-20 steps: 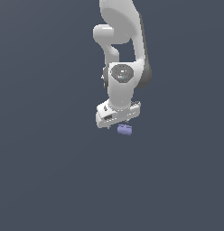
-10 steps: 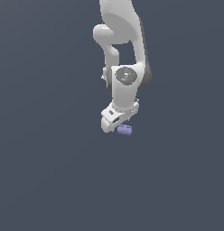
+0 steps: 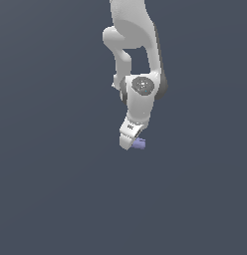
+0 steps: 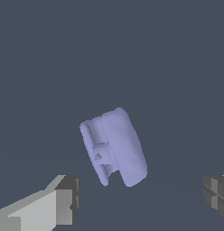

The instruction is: Pick up the object and move it to a goal position.

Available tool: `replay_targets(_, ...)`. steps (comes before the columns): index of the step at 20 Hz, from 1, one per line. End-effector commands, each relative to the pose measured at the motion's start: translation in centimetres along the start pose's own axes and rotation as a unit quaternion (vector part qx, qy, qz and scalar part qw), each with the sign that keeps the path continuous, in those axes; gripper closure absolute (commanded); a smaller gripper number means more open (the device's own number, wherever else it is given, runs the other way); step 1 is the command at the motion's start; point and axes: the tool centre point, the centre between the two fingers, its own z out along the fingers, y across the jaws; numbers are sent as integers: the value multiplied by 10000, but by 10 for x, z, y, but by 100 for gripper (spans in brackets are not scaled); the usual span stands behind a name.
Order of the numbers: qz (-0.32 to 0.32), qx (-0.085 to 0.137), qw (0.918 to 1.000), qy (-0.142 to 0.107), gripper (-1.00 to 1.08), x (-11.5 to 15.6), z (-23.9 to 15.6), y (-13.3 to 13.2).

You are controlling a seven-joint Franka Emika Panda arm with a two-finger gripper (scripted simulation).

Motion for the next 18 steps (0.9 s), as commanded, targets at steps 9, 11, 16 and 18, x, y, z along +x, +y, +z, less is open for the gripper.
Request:
replay_targets(9, -1359, -41, 9907, 56, -92, 6, 12, -15)
replay_targets(11, -1518, -46, 9884, 63, -92, 7, 13, -16)
replay_targets(16, -1776, -55, 9841, 75, -92, 9, 15, -19)
replay_targets(18, -1823, -57, 9832, 77, -92, 9, 16, -20)
